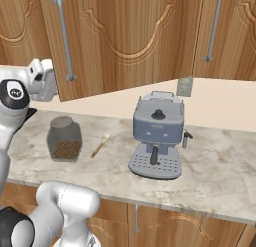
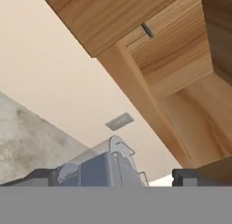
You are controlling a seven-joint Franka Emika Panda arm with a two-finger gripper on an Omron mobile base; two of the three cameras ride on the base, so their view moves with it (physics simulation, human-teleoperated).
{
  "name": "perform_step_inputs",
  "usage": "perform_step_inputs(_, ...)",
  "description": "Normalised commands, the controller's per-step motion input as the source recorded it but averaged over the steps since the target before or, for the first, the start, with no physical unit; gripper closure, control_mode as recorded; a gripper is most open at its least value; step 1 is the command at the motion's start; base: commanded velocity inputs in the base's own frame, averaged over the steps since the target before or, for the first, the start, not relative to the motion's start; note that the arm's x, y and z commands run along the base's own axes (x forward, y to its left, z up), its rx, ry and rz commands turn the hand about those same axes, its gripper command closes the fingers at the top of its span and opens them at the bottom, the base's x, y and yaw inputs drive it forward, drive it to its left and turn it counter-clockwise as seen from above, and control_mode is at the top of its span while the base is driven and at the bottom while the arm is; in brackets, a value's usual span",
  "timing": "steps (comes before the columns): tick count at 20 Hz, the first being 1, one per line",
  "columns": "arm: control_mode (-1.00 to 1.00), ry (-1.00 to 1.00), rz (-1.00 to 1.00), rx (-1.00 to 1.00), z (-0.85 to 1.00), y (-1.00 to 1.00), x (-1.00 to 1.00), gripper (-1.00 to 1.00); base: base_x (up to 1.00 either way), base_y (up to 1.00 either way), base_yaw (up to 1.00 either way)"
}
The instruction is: Pick the pan from the cabinet and place it on the stove. Then turn on the stove burner for the pan.
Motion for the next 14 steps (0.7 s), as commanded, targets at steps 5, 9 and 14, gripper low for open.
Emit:
perform_step_inputs(5, -1.00, 0.09, -0.15, -0.08, 0.00, -0.59, -0.09, -1.00, 0.00, 0.00, 0.00)
perform_step_inputs(9, -1.00, 0.05, -0.15, -0.05, 0.00, -0.67, -0.34, -1.00, 0.00, 0.00, 0.00)
perform_step_inputs(14, -1.00, 0.03, -0.13, -0.02, 0.00, -0.81, -0.39, -1.00, 0.00, 0.00, 0.00)
